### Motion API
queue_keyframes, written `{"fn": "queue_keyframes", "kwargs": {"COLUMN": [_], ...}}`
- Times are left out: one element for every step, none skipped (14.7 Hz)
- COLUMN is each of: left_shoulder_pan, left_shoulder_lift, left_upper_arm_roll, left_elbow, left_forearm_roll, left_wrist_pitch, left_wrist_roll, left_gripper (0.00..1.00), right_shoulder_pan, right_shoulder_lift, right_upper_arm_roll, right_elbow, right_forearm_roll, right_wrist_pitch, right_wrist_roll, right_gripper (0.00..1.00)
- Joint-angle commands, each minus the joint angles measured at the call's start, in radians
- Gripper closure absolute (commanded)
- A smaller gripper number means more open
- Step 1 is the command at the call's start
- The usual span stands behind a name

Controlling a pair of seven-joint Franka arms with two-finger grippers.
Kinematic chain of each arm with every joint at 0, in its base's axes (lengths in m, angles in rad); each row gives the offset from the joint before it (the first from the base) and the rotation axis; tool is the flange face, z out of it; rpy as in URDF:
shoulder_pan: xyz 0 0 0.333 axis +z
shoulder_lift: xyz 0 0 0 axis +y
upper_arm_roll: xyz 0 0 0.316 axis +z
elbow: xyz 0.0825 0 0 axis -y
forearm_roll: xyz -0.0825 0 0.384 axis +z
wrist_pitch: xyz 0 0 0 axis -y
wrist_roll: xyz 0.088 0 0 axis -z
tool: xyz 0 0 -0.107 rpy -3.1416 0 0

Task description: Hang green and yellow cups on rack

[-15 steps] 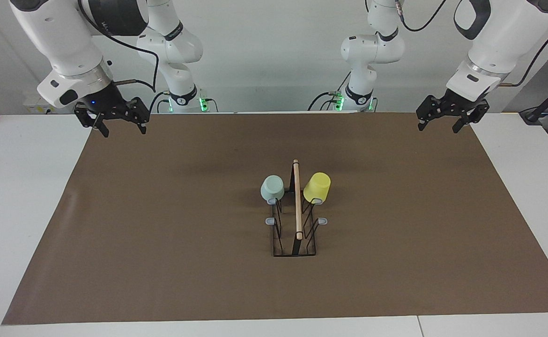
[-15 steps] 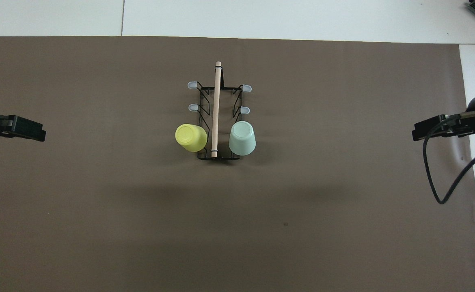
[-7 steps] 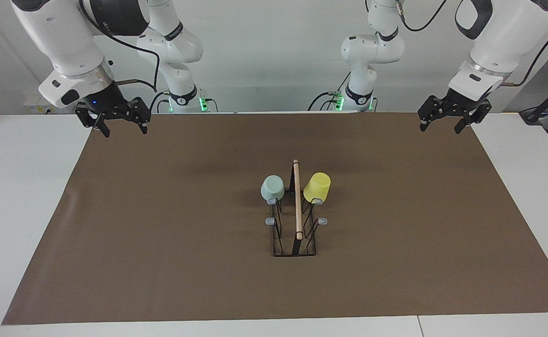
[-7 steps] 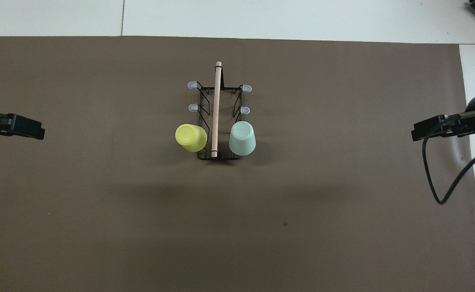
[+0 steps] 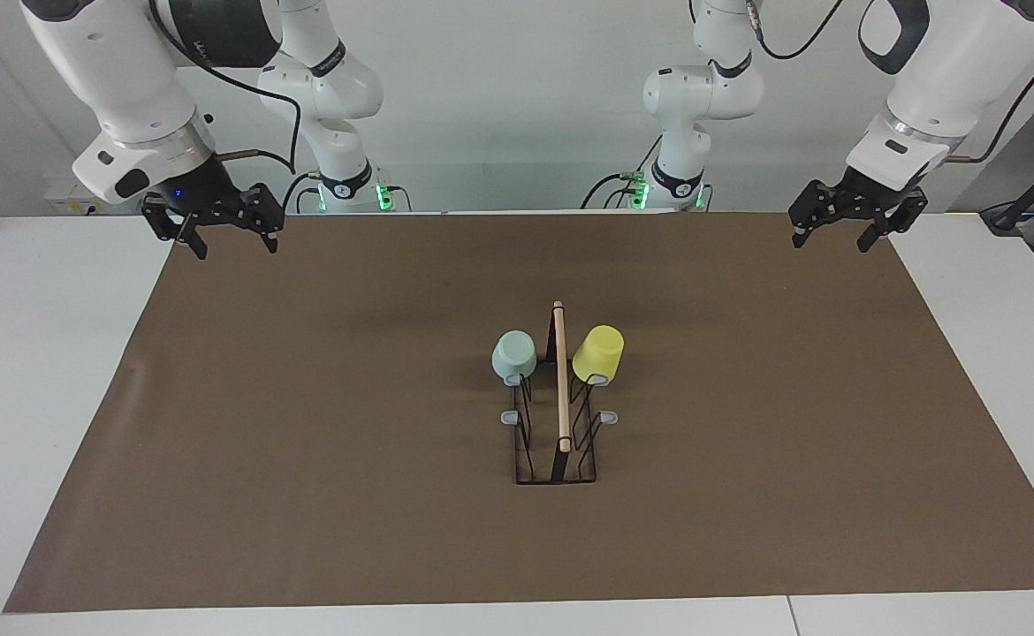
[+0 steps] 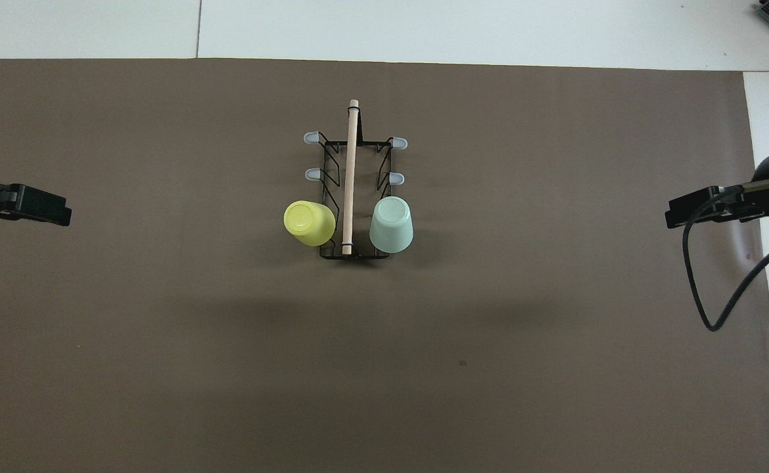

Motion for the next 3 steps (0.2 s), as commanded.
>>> {"fn": "queue_keyframes", "kwargs": {"left_shoulder_pan": [-0.002, -0.002, -0.004], "left_shoulder_lift": [-0.013, -0.014, -0.014], "left_upper_arm_roll": [0.006, 0.004, 0.004], "left_elbow": [-0.006, -0.006, -0.006], "left_forearm_roll": [0.015, 0.026, 0.043], "left_wrist_pitch": [0.01, 0.007, 0.007], "left_wrist_roll": [0.005, 0.006, 0.006], "left_gripper": [0.0, 0.0, 0.0], "right_shoulder_pan": [0.003, 0.003, 0.003], "right_shoulder_lift": [0.001, 0.001, 0.001], "right_upper_arm_roll": [-0.004, -0.004, -0.004], "right_elbow": [-0.001, -0.001, 0.0], "right_forearm_roll": [0.009, 0.009, 0.009], "right_wrist_pitch": [0.016, 0.014, 0.014], "right_wrist_roll": [0.001, 0.001, 0.001], "right_gripper": [0.0, 0.0, 0.0]}}
